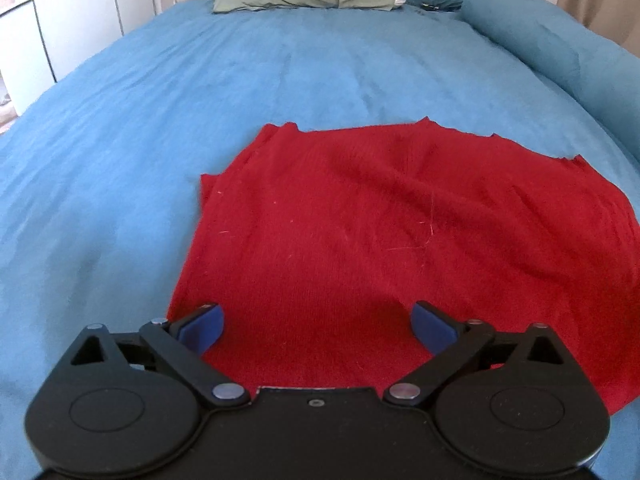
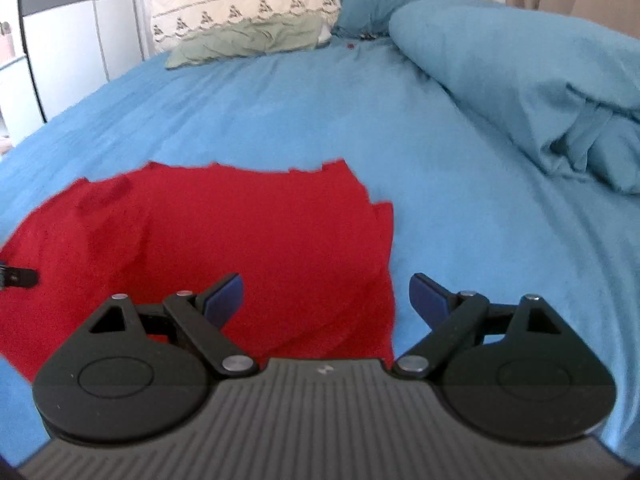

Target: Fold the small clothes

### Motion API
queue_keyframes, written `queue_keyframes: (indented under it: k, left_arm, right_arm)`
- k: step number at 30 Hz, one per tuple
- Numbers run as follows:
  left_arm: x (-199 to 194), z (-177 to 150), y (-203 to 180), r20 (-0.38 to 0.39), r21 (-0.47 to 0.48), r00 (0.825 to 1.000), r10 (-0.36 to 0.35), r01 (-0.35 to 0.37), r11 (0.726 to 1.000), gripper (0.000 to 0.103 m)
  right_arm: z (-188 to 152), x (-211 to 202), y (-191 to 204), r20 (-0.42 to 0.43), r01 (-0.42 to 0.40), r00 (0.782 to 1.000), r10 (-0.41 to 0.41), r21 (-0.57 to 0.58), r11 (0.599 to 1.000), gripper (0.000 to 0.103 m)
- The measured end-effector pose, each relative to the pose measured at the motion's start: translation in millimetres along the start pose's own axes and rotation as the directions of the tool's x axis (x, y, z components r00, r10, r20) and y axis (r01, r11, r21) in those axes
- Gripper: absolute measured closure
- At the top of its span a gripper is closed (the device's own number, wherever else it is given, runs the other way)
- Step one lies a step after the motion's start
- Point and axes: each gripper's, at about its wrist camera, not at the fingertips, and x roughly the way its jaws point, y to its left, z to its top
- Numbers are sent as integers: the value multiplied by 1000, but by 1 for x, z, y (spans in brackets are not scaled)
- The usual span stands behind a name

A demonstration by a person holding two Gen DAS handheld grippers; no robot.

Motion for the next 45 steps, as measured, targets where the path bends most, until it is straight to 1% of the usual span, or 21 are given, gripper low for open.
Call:
queue_keyframes:
  k: [2,5,9,12,14,16,18,19,21,23,27,28,29,31,34,35,36,40,43,45]
  left_arm:
    - [-12,0,-3,3,0,1000,17,-17,1000,1]
    - [-32,2,-9,7,0,1000,5,-5,1000,1]
    - [-58,2,-22,-4,9,1000,13,-13,1000,0]
    - [-73,-1,-35,-1,25,1000,22,-22,999,0]
    - [-78,-4,-45,0,35,1000,6,-6,999,0]
    - [-82,-9,-55,11,28,999,-38,37,999,0]
    - [-83,-13,-62,24,17,996,-86,86,996,0]
    - [-82,-15,-66,27,14,995,-98,98,995,0]
    - [-79,-17,-75,27,18,993,-111,111,994,0]
    - [-75,-19,-85,29,38,992,-123,121,992,0]
    - [-61,-18,-103,12,82,994,-107,105,991,0]
    - [-57,-18,-106,7,85,994,-108,107,991,0]
    - [-55,-18,-107,3,86,994,-111,111,990,0]
    - [-50,-17,-111,0,88,995,-101,100,991,0]
    - [-44,-15,-116,0,94,995,-95,95,991,0]
    - [-42,-14,-117,2,96,995,-98,97,991,0]
    - [-41,-13,-118,1,96,995,-102,101,990,0]
    - [-38,-11,-119,8,92,994,-110,109,990,0]
    - [-33,-9,-118,13,91,995,-99,98,991,0]
    - [-28,-7,-115,13,81,996,-85,84,993,1]
  right_arm:
    - [7,-18,0,-2,-7,1000,7,7,1000,0]
    - [21,-47,4,14,-21,1000,21,1,1000,0]
    - [35,-86,13,18,-3,1000,4,-10,1000,0]
    - [34,-109,14,5,3,1000,-4,29,1000,0]
    - [25,-117,12,-10,18,1000,-17,67,998,0]
    - [14,-116,10,-48,40,998,-34,116,992,0]
    - [-2,-110,6,-78,45,996,-31,185,982,0]
    - [-11,-105,4,-96,58,995,-38,217,974,0]
    - [-28,-97,3,-123,92,991,-60,267,959,0]
    - [-45,-90,1,-135,105,989,-65,310,945,0]
    - [-71,-70,-2,-122,83,992,-39,382,920,1]
    - [-76,-65,-2,-111,81,993,-40,396,915,3]
    - [-79,-60,-3,-105,76,994,-35,410,909,7]
    - [-82,-50,-3,-101,64,995,-22,433,899,8]
    - [-79,-42,3,-91,71,995,-37,410,909,8]
    - [-78,-40,4,-85,67,996,-35,408,911,11]
    - [-76,-38,4,-80,64,996,-34,411,910,15]
    - [-70,-32,2,-47,38,999,-20,417,908,22]
    - [-69,-23,-4,-29,31,999,-20,450,892,29]
    - [-67,-21,-7,-19,33,999,-27,469,883,38]
